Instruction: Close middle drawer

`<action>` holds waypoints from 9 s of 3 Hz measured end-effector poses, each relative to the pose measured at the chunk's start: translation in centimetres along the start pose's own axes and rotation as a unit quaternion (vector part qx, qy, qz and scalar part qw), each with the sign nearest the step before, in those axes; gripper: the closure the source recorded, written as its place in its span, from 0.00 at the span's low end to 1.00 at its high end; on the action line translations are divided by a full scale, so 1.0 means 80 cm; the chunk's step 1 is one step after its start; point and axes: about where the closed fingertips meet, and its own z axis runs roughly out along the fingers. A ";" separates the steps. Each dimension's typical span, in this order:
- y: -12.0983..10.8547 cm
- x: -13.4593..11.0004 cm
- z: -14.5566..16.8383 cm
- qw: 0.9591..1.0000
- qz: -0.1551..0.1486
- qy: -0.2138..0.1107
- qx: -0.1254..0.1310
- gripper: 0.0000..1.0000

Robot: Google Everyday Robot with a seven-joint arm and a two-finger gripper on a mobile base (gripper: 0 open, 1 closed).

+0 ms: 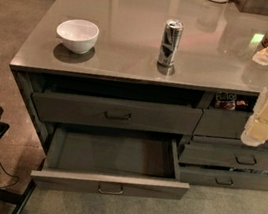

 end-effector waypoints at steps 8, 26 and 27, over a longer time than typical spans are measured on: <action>0.171 -0.010 0.367 0.973 0.001 -0.119 -0.200 1.00; 0.024 -0.052 0.778 0.955 0.010 -0.291 0.065 1.00; 0.004 -0.064 0.781 0.956 0.004 -0.285 0.066 1.00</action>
Offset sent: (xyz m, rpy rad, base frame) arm -0.0025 -0.0003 -0.0386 0.0314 0.0009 -0.0042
